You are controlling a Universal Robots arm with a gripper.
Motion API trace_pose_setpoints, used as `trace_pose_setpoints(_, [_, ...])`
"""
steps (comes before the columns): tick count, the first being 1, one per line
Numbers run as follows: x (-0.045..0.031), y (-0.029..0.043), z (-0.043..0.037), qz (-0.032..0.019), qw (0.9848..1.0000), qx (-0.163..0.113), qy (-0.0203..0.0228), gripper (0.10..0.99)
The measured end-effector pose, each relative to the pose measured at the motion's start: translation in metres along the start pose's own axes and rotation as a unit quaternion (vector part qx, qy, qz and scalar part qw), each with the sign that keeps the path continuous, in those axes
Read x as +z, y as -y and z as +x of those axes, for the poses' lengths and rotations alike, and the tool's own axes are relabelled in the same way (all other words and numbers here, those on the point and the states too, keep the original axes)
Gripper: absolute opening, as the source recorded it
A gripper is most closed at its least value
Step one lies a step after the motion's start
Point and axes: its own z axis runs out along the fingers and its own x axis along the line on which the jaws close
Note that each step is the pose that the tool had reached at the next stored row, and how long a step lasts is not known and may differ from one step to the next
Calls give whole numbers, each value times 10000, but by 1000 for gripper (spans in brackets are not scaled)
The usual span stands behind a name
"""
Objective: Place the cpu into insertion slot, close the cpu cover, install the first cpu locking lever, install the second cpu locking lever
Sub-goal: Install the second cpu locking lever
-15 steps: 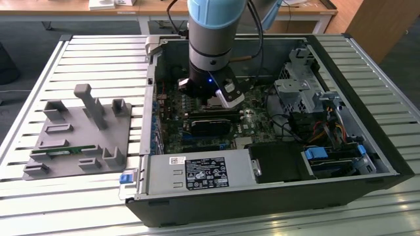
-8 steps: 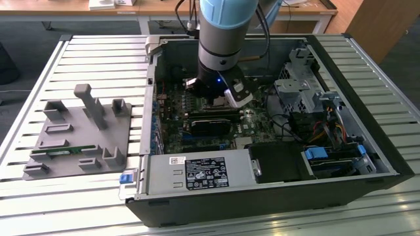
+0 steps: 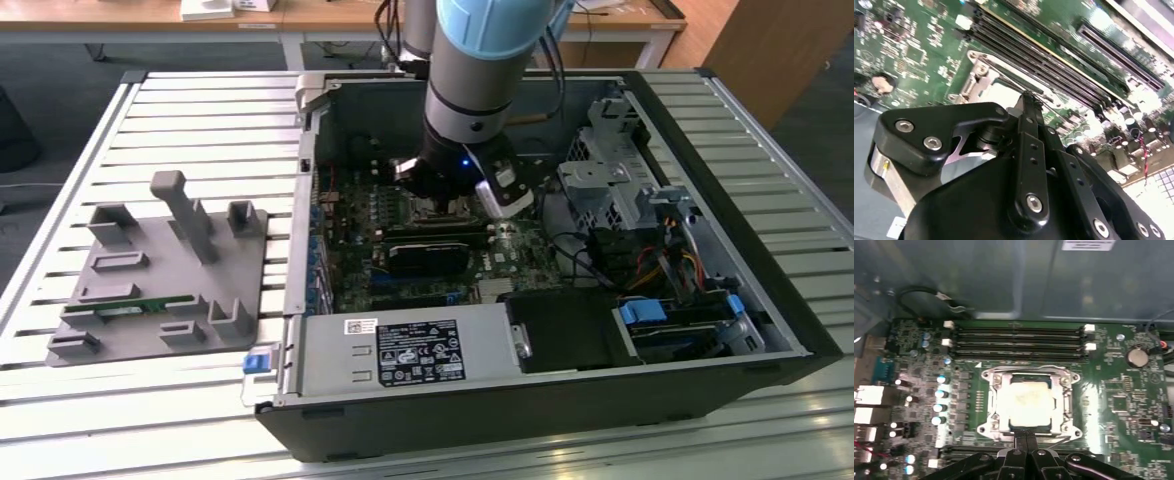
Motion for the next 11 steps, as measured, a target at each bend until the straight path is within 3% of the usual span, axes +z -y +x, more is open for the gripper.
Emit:
trace_pose_setpoints(6, [-4,5,-162,0,10000,7,-28,106])
trace_pose_setpoints(11, [-10,61,-161,-1,10000,7,-28,106])
